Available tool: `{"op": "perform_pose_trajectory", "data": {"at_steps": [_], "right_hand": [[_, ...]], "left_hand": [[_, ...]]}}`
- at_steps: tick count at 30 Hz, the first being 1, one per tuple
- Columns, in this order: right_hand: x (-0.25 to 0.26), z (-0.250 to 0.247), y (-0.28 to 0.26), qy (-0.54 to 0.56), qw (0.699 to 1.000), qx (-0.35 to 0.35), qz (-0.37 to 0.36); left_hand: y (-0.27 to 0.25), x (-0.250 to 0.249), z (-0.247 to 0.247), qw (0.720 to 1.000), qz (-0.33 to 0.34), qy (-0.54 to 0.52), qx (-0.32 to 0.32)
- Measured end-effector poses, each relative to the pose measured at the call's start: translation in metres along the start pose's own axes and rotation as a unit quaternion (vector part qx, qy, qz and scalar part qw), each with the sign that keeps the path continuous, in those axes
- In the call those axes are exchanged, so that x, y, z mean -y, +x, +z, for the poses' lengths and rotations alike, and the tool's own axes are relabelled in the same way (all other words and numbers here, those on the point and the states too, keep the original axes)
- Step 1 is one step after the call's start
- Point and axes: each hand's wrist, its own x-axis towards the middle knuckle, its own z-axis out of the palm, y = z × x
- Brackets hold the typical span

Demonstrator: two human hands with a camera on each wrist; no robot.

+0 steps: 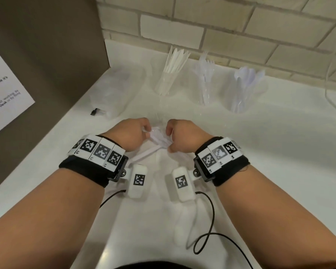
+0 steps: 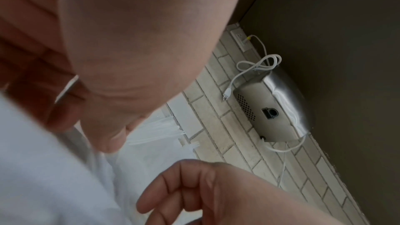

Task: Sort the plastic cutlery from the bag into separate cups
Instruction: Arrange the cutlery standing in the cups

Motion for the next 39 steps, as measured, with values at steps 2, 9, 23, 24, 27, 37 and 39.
{"op": "perform_pose_trajectory", "data": {"at_steps": [2, 9, 23, 24, 27, 37, 39], "right_hand": [[-0.004, -0.004, -0.004, -0.003, 1.0, 0.003, 0.001], [-0.018, -0.024, -0.017, -0.038, 0.998, -0.024, 0.054], [-0.004, 0.006, 0.032, -0.056, 0.993, -0.046, 0.093], [-0.005, 0.005, 0.033, -0.06, 0.993, -0.051, 0.084], [-0.008, 0.005, 0.033, -0.062, 0.994, -0.064, 0.064], [-0.019, -0.013, 0.01, 0.023, 0.98, -0.145, 0.132], [-0.024, -0.017, -0.001, 0.013, 0.982, -0.091, 0.163]], "left_hand": [[-0.001, 0.001, 0.0, 0.999, -0.02, -0.018, -0.028], [-0.001, 0.002, -0.001, 0.994, -0.066, -0.045, -0.072], [0.016, -0.011, 0.009, 0.997, -0.041, 0.004, -0.058], [0.015, -0.009, 0.008, 0.998, -0.038, -0.002, -0.054], [0.012, -0.006, 0.008, 0.999, -0.026, -0.005, -0.046], [-0.003, -0.01, -0.001, 0.999, -0.024, -0.023, 0.008], [-0.006, -0.012, -0.002, 0.999, -0.027, -0.031, 0.021]]}}
